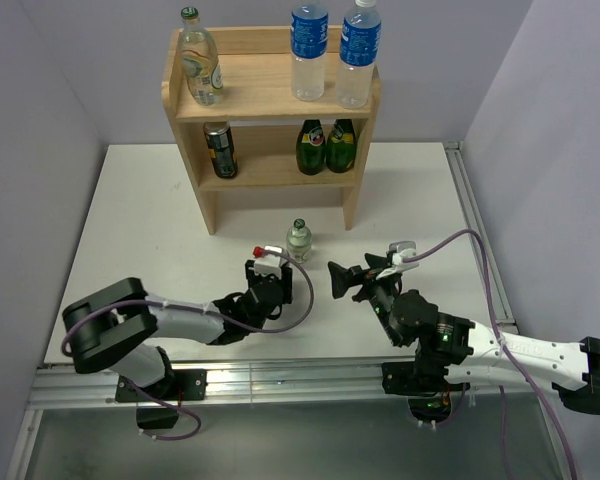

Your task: Place and organize the beverage onto the shelf

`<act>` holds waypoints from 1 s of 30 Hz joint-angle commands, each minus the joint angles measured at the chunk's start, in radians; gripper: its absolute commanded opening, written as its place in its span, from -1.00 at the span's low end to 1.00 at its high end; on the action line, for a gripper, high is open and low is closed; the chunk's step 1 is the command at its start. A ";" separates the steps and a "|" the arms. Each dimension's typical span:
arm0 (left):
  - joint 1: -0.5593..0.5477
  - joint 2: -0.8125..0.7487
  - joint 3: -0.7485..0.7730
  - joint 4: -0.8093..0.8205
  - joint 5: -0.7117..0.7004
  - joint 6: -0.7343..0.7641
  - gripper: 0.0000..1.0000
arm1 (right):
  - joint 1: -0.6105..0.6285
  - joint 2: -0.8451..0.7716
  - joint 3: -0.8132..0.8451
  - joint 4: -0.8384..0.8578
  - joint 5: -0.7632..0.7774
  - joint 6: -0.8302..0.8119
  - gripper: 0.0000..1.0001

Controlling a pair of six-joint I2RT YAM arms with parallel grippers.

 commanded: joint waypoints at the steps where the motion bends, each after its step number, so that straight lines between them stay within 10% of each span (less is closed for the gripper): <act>1: 0.003 -0.150 0.072 -0.109 -0.063 -0.002 -0.99 | -0.010 -0.003 -0.001 0.046 -0.001 -0.026 1.00; 10: 0.079 -0.358 0.346 -0.298 -0.027 0.214 -0.99 | -0.040 0.003 -0.016 0.093 -0.047 -0.049 1.00; 20: 0.352 -0.215 0.656 -0.354 0.150 0.312 -0.99 | -0.073 -0.012 -0.037 0.110 -0.075 -0.060 1.00; 30: 0.394 -0.088 0.785 -0.346 0.197 0.344 -0.99 | -0.104 -0.007 -0.051 0.127 -0.104 -0.058 1.00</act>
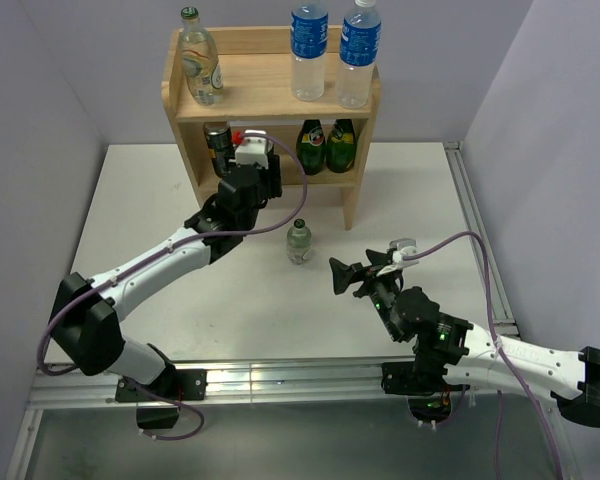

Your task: Place and organize the beverage onto the shelf

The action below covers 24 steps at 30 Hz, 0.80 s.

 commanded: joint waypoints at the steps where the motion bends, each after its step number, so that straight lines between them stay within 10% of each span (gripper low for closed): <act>1: 0.007 0.004 0.092 0.106 0.023 0.034 -0.99 | -0.014 -0.007 -0.005 0.045 -0.015 -0.008 1.00; 24: 0.076 0.129 0.143 0.183 0.017 0.005 -0.99 | -0.035 -0.008 -0.026 0.055 -0.032 0.007 1.00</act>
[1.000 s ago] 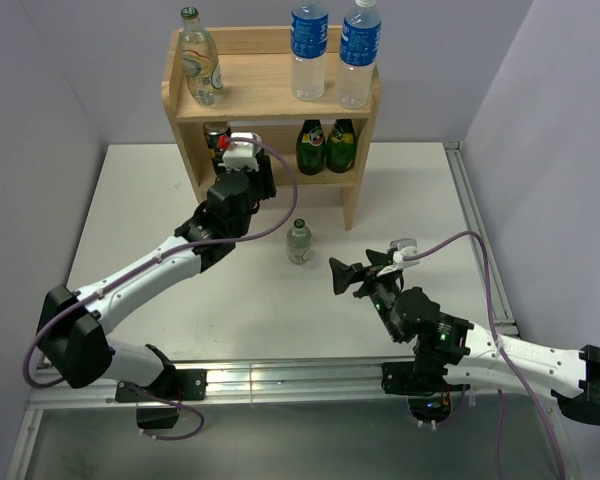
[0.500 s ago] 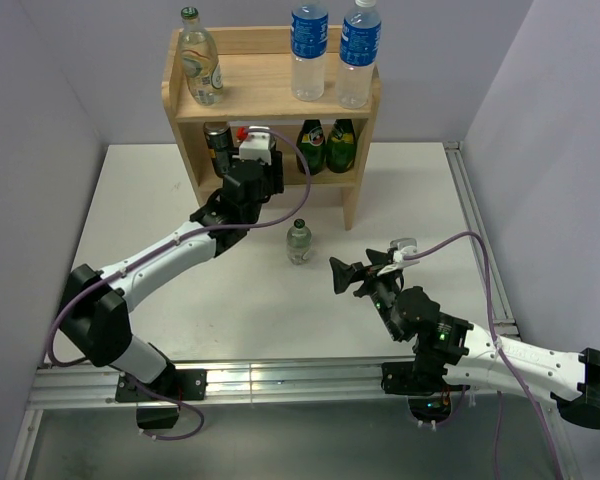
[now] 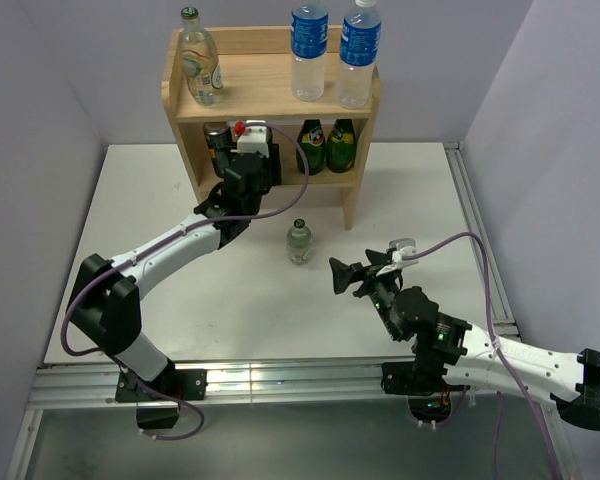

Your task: Place and organize the beverage onto the shelf

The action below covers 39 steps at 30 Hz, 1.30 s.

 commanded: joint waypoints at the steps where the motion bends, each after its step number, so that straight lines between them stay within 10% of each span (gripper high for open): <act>1: 0.013 -0.004 0.064 0.131 -0.005 -0.008 -0.99 | -0.008 -0.004 -0.009 0.038 -0.007 0.005 1.00; 5: 0.022 0.005 0.068 0.133 -0.002 -0.014 -0.81 | -0.011 -0.003 -0.009 0.038 -0.007 0.005 1.00; 12: 0.022 -0.006 0.054 0.136 0.010 -0.010 0.60 | -0.014 0.000 -0.012 0.043 -0.010 0.008 1.00; 16: 0.022 -0.010 0.048 0.136 0.005 -0.008 0.99 | -0.017 0.000 -0.013 0.043 -0.010 0.008 1.00; 39: -0.099 -0.353 -0.206 -0.013 -0.067 -0.083 0.99 | -0.032 0.043 -0.021 0.070 -0.030 0.012 1.00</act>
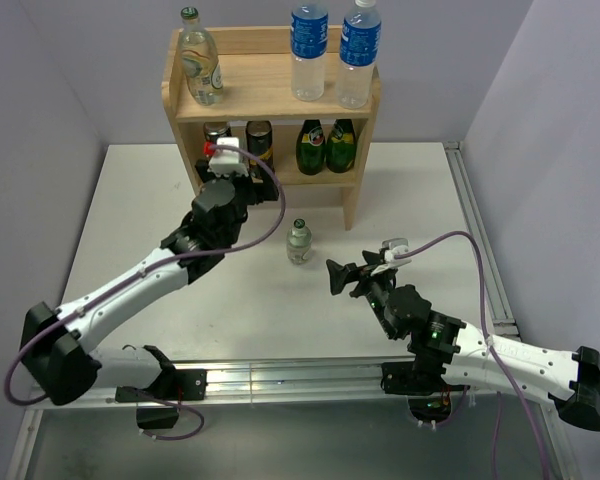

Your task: Place and organize the beverage onto the shelf

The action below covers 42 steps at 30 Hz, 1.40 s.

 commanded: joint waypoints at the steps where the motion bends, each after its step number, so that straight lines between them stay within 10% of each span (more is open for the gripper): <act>1: -0.058 -0.102 -0.070 -0.079 -0.030 -0.043 0.99 | -0.010 0.003 -0.005 0.047 -0.003 0.010 1.00; 7: -0.182 -0.268 -0.350 -0.120 0.025 -0.140 0.99 | -0.013 -0.001 -0.011 0.049 -0.001 0.010 1.00; 16: -0.238 -0.273 -0.798 0.464 0.149 -0.174 0.99 | -0.018 0.020 -0.009 0.059 -0.004 0.012 1.00; 25: -0.279 0.127 -0.819 0.995 0.140 -0.108 0.99 | -0.025 0.022 -0.015 0.056 -0.006 0.015 1.00; 42: -0.255 0.479 -0.589 1.111 0.175 -0.030 0.99 | -0.042 0.014 -0.021 0.061 -0.026 0.016 1.00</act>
